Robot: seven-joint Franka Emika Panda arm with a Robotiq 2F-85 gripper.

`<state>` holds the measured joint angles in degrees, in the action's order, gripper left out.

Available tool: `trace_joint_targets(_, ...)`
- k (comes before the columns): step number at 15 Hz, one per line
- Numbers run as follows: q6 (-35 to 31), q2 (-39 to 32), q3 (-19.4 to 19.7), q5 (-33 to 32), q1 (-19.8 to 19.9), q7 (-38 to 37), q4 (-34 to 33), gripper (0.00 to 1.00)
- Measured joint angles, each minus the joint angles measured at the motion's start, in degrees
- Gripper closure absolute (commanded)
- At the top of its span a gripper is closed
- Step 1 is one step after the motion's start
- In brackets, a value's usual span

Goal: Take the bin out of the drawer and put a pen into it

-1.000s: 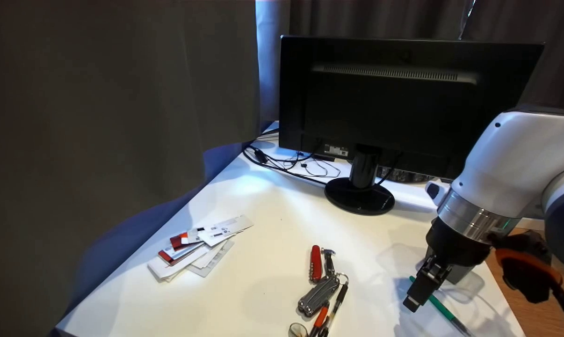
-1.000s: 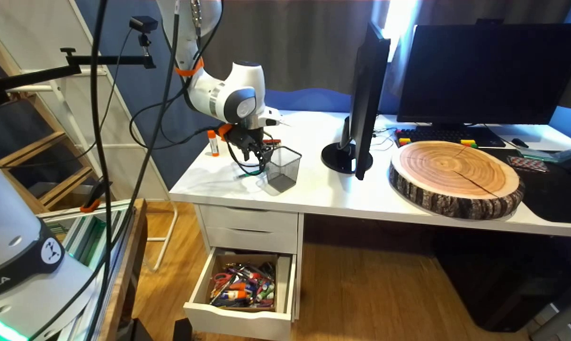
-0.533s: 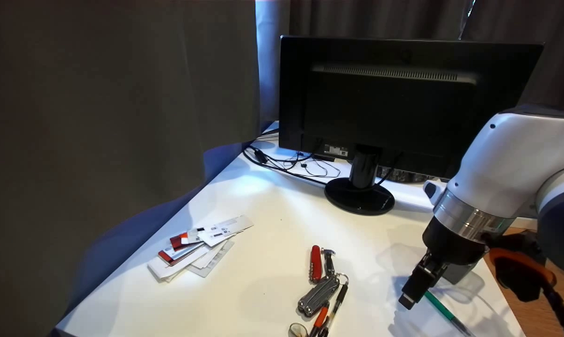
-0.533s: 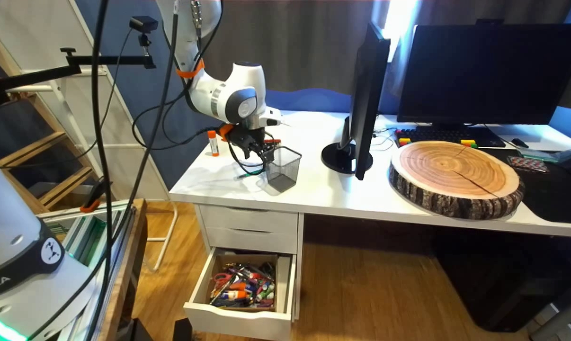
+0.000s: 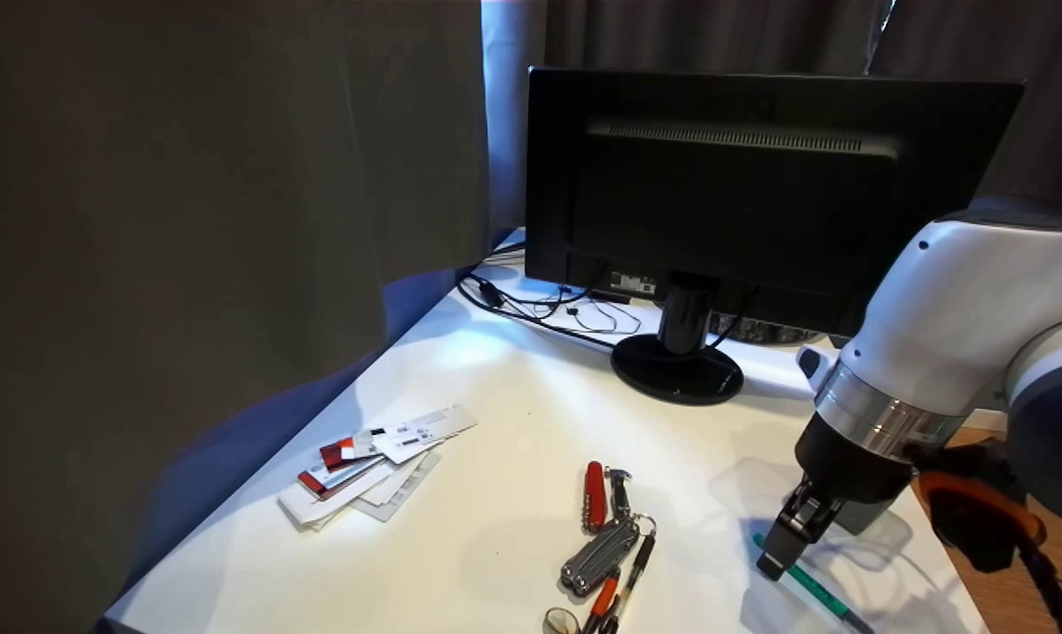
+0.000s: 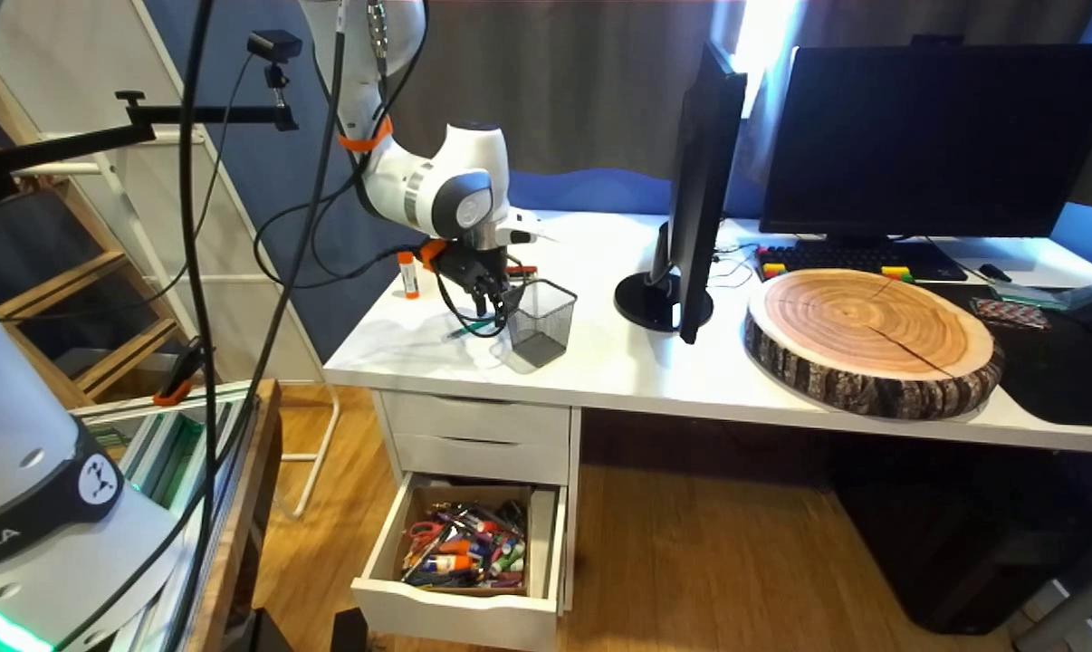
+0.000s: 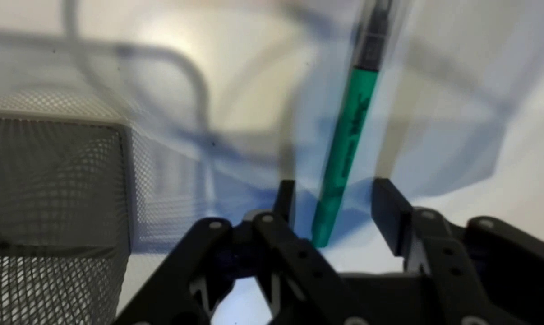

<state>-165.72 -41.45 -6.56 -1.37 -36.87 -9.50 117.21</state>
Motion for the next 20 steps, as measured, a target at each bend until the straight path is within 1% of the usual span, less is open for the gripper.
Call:
trace_joint_targets(2, 0.02, 0.14, -0.11, 0.01, 0.0, 0.0, -0.05, 0.97)
trace_joint_targets(3, 0.17, 0.32, -0.16, 0.01, -0.01, -0.05, -0.06, 0.99)
trace_joint_targets(5, 0.91, 0.73, -0.25, 0.01, -0.04, -0.12, -0.05, 1.0)
trace_joint_targets(6, 1.78, 1.2, -0.3, 0.01, -0.04, -0.12, -0.05, 0.97)
trace_joint_targets(7, 2.82, 1.9, -0.34, 0.01, -0.05, -0.12, -0.02, 0.97)
trace_joint_targets(10, 6.08, 5.51, -0.93, 0.01, 0.32, -0.12, 0.58, 0.97)
trace_joint_targets(12, 7.3, 8.85, -3.37, 0.12, 2.4, 0.87, 1.62, 0.97)
trace_joint_targets(15, 8.4, 13.83, -8.33, 0.81, 7.21, 3.25, 3.51, 0.97)
trace_joint_targets(17, 8.45, 16.81, -12.08, 2.37, 11.0, 6.0, 5.06, 0.97)
trace_joint_targets(20, 7.72, 20.52, -16.34, 5.5, 16.14, 11.65, 7.52, 0.97)
